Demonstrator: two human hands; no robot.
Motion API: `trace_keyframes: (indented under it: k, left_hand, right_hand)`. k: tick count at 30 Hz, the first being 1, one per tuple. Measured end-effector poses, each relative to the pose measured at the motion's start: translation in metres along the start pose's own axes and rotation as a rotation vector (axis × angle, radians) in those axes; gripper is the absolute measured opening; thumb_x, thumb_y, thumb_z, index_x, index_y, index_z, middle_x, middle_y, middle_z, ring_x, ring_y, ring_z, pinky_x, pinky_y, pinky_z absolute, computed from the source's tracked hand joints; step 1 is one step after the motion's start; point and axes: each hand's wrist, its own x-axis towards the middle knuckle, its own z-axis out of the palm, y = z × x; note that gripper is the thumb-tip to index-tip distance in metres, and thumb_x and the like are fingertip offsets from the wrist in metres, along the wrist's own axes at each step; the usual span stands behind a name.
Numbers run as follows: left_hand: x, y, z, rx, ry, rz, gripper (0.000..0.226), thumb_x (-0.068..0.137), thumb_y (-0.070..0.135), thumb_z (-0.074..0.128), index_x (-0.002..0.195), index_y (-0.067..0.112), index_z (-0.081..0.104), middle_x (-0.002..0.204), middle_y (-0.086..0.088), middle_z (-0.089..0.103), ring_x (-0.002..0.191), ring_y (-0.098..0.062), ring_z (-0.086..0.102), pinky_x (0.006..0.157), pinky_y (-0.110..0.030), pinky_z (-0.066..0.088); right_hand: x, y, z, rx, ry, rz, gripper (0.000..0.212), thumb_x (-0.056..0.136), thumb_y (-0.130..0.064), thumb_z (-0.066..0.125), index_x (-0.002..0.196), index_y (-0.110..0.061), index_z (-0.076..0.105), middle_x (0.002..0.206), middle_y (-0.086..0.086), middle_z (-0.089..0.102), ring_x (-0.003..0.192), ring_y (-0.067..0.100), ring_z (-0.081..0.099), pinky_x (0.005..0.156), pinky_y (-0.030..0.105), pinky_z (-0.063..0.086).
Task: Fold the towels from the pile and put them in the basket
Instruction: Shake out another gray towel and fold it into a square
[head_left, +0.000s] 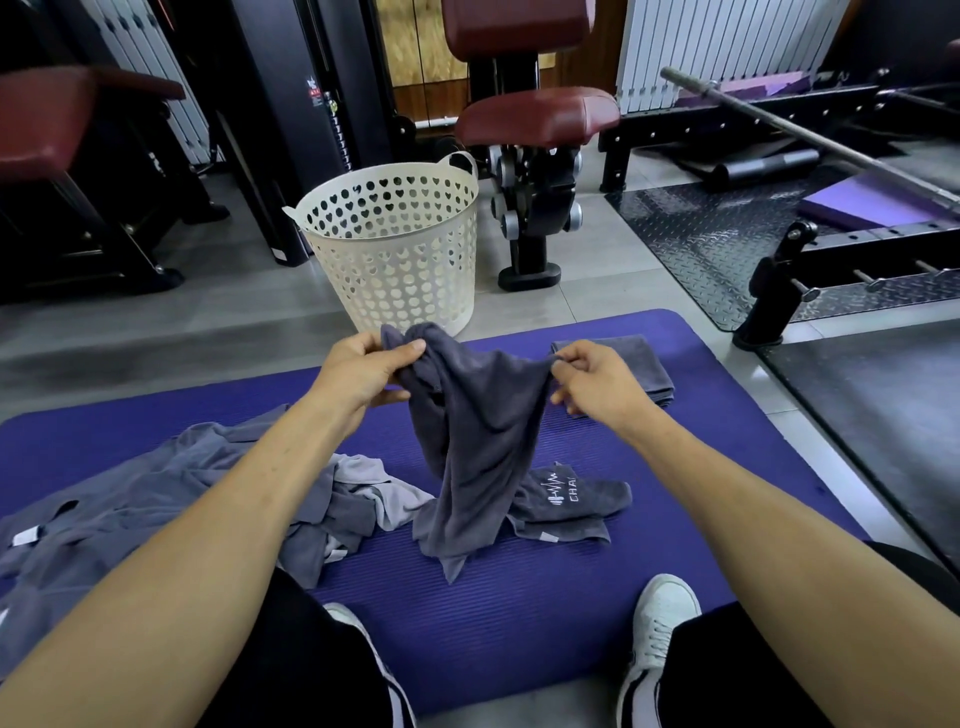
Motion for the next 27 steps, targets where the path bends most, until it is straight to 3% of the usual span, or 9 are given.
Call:
trace_keyframes:
  k: [4,8,12,15,18,22,25,27]
  left_hand:
    - [0.003,-0.004,-0.001,0.066,0.046,-0.006,0.02,0.086,0.032,0.075,0.081,0.018,0.06,0.075,0.002,0.063,0.064,-0.01,0.061,0.048,-0.02,0.051]
    - [0.007,0.0,0.001,0.012,0.056,-0.039,0.019,0.092,0.042,0.065,0.089,0.023,0.065,0.082,0.005,0.066,0.067,-0.009,0.06,0.054,-0.023,0.048]
    - [0.007,0.003,0.003,-0.094,-0.027,-0.075,0.008,0.096,0.025,0.061,0.092,0.02,0.066,0.083,-0.002,0.068,0.061,-0.007,0.066,0.06,-0.026,0.054]
    - [0.002,0.005,0.005,-0.129,-0.134,-0.074,0.007,0.094,0.008,0.062,0.089,0.012,0.066,0.081,-0.006,0.069,0.063,-0.01,0.069,0.062,-0.026,0.059]
    - [0.0,-0.001,0.006,0.192,-0.079,0.031,0.008,0.087,0.009,0.073,0.084,0.009,0.065,0.073,-0.011,0.066,0.055,-0.017,0.066,0.051,-0.023,0.057]
    - [0.003,-0.006,0.003,0.95,0.083,0.266,0.023,0.078,0.03,0.081,0.068,0.018,0.064,0.073,-0.005,0.068,0.07,-0.024,0.067,0.058,-0.03,0.051]
    - [0.002,0.001,0.01,0.751,0.075,0.354,0.021,0.079,0.029,0.081,0.068,0.015,0.068,0.061,-0.003,0.066,0.054,-0.015,0.062,0.054,-0.027,0.049]
    - [0.002,-0.001,0.016,0.681,-0.121,0.221,0.016,0.082,0.019,0.079,0.071,0.011,0.071,0.055,-0.003,0.066,0.044,-0.01,0.06,0.053,-0.023,0.052]
  right_hand:
    - [-0.004,-0.011,-0.008,0.168,0.093,0.029,0.018,0.1,-0.011,0.049,0.083,-0.015,0.051,0.068,0.005,0.06,0.049,0.012,0.061,0.051,0.032,0.05]
    - [-0.006,-0.014,-0.017,0.146,0.171,0.029,0.017,0.098,-0.018,0.056,0.081,-0.015,0.059,0.063,0.001,0.062,0.047,0.015,0.058,0.063,0.042,0.056]
    - [-0.013,-0.023,-0.024,0.143,0.203,-0.013,0.02,0.099,-0.02,0.057,0.081,-0.012,0.063,0.064,0.0,0.06,0.046,0.01,0.053,0.053,0.029,0.052]
    - [-0.013,-0.025,-0.026,0.163,0.223,-0.032,0.023,0.1,-0.019,0.057,0.086,-0.003,0.065,0.068,0.009,0.057,0.049,0.013,0.05,0.045,0.023,0.046]
    - [-0.012,-0.025,-0.029,0.156,0.235,-0.028,0.027,0.099,-0.02,0.057,0.091,0.005,0.065,0.072,0.014,0.056,0.05,0.015,0.048,0.044,0.021,0.045]
    - [-0.016,-0.024,-0.032,-0.186,0.304,-0.178,0.02,0.098,-0.022,0.057,0.086,-0.011,0.068,0.074,-0.002,0.064,0.061,0.007,0.057,0.057,0.014,0.043]
    - [-0.018,-0.021,-0.03,-0.326,0.386,-0.286,0.02,0.099,-0.022,0.054,0.092,-0.011,0.07,0.083,-0.002,0.064,0.081,0.017,0.057,0.073,0.03,0.046]
    - [-0.014,-0.015,-0.03,-0.422,0.258,-0.182,0.023,0.097,-0.02,0.055,0.081,-0.009,0.067,0.076,0.005,0.066,0.077,0.026,0.06,0.068,0.034,0.05]
